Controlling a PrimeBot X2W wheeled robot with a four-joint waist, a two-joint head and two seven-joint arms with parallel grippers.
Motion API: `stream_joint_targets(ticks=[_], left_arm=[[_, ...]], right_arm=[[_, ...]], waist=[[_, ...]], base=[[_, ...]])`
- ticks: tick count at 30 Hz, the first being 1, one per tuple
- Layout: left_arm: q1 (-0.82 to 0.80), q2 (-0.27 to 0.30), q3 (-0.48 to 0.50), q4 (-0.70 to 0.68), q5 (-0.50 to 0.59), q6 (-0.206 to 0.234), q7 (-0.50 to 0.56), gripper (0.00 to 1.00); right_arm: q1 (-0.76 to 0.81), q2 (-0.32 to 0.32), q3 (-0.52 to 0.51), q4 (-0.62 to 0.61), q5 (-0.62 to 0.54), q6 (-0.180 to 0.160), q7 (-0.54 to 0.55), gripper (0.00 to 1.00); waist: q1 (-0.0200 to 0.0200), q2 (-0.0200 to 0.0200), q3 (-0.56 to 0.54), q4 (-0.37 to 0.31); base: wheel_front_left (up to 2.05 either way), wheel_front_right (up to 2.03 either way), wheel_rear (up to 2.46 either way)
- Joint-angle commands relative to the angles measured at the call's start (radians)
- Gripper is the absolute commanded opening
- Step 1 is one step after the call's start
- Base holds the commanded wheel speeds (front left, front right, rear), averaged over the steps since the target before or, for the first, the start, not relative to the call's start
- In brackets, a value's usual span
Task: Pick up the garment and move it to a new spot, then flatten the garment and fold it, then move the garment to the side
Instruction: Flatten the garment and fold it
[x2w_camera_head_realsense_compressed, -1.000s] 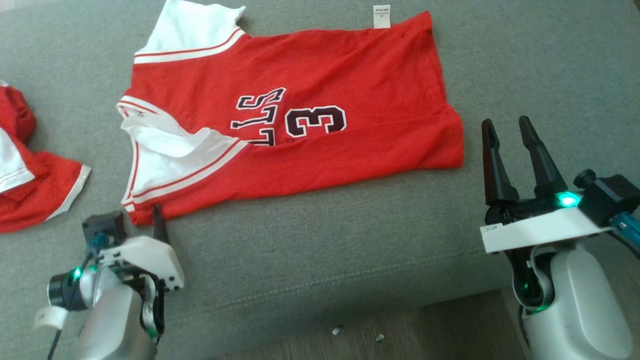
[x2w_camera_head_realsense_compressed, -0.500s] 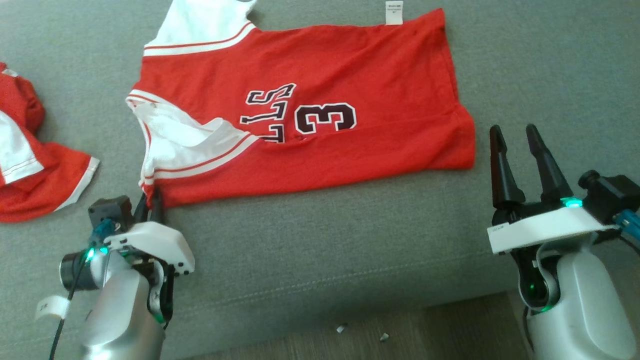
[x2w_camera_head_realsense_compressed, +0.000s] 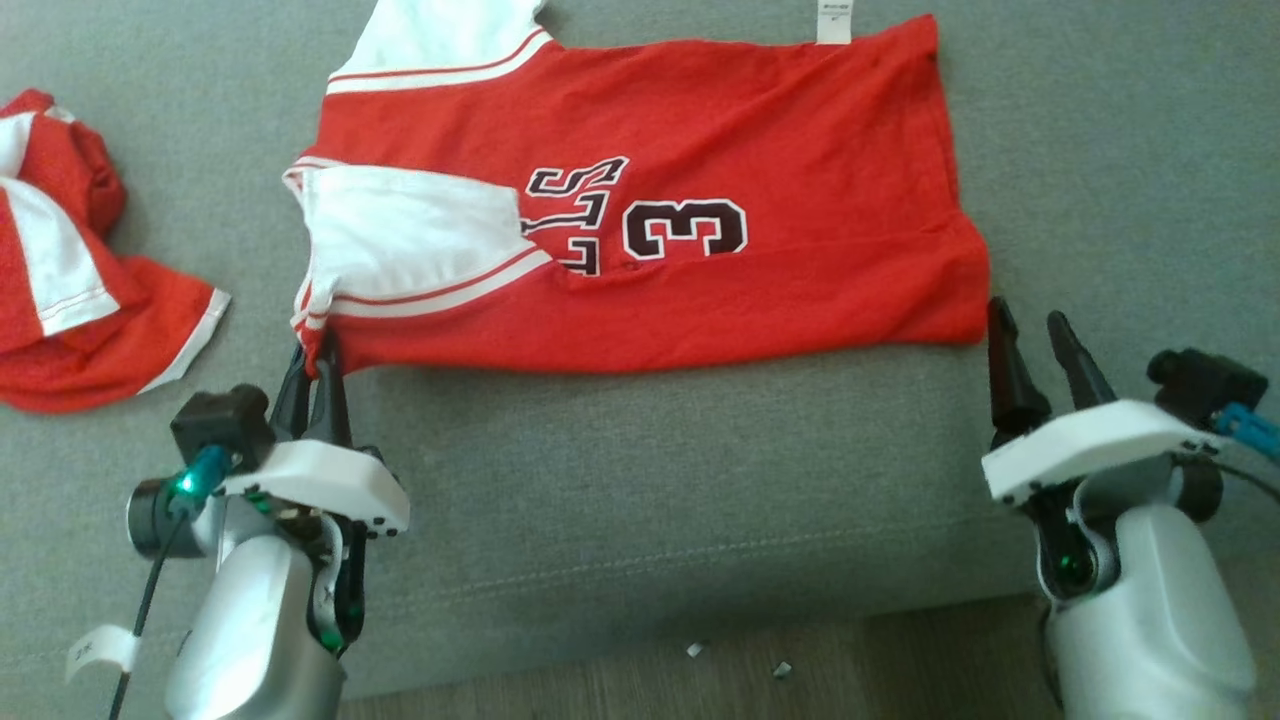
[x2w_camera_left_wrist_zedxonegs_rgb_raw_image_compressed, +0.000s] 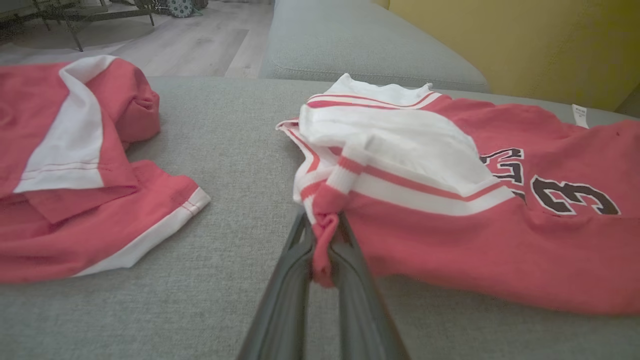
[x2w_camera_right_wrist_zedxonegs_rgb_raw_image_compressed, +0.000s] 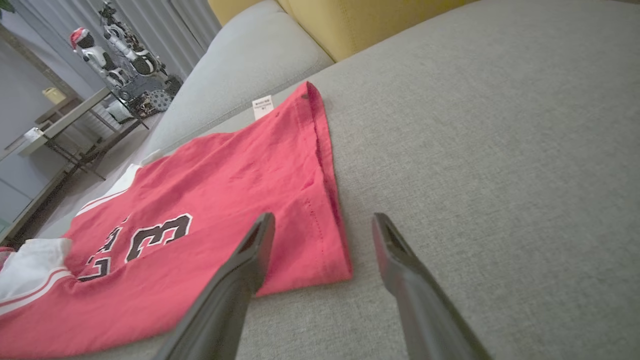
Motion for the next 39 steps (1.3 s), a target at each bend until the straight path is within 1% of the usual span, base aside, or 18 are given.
stream_joint_targets(ticks=[1,7,11,17,22,23,24,29,33,37,39], left_arm=[[-0.016,0.016,0.026,-0.049,0.007,0.005,-0.013,0.0],[-0.018,0.017,0.008,-0.087,0.011,0.002,-0.007,0.0],[-0.022,0.019,-0.001,-0.104,0.014,0.004,0.0,0.0],[-0.029,0.022,-0.01,-0.114,0.013,0.006,0.002,0.0],[-0.037,0.022,-0.017,-0.115,0.012,0.007,0.002,0.0],[-0.038,0.022,-0.018,-0.113,0.011,0.008,0.002,0.0],[-0.038,0.022,-0.019,-0.111,0.011,0.009,0.002,0.0],[-0.032,0.031,-0.02,-0.091,0.01,0.013,0.002,0.0],[-0.017,0.041,-0.027,-0.071,0.009,0.008,0.007,0.0],[-0.002,0.058,-0.032,-0.058,0.007,-0.001,0.015,0.0],[0.008,0.066,-0.036,-0.05,0.006,-0.007,0.018,0.0]], right_arm=[[-0.051,0.006,0.015,-0.004,0.021,0.006,0.008,1.0],[-0.126,0.007,-0.005,0.121,0.064,0.006,0.012,1.0],[-0.172,0.007,-0.018,0.198,0.063,0.006,0.011,1.0],[-0.226,0.007,-0.006,0.287,0.068,0.006,0.009,1.0],[-0.254,0.007,0.021,0.337,0.087,0.006,0.006,1.0],[-0.258,0.007,0.027,0.345,0.091,0.006,0.005,0.41],[-0.262,0.007,0.033,0.351,0.093,0.006,0.003,0.0],[-0.27,0.007,0.056,0.369,0.07,0.006,-0.011,0.0],[-0.267,-0.002,0.057,0.371,0.038,0.006,-0.005,0.0],[-0.257,-0.027,0.074,0.347,0.029,0.006,0.032,0.0],[-0.245,-0.041,0.09,0.324,0.048,0.006,0.066,0.0]], waist=[[0.0,0.0,0.01,0.008],[0.0,0.0,0.038,0.025],[0.0,0.0,0.058,0.033],[0.0,0.0,0.078,0.043],[0.0,0.0,0.086,0.048],[0.0,0.0,0.086,0.049],[0.0,0.0,0.085,0.049],[0.0,0.0,0.067,0.044],[0.0,0.0,0.042,0.04],[0.0,0.0,0.023,0.04],[0.0,0.0,0.01,0.042]], base=[[0.0,0.0,0.0],[0.0,0.0,0.0],[0.0,0.0,0.0],[0.0,0.0,0.0],[0.0,0.0,0.0],[0.0,0.0,0.0],[0.0,0.0,0.0],[0.0,0.0,0.0],[0.0,0.0,0.0],[0.0,0.0,0.0],[0.0,0.0,0.0]])
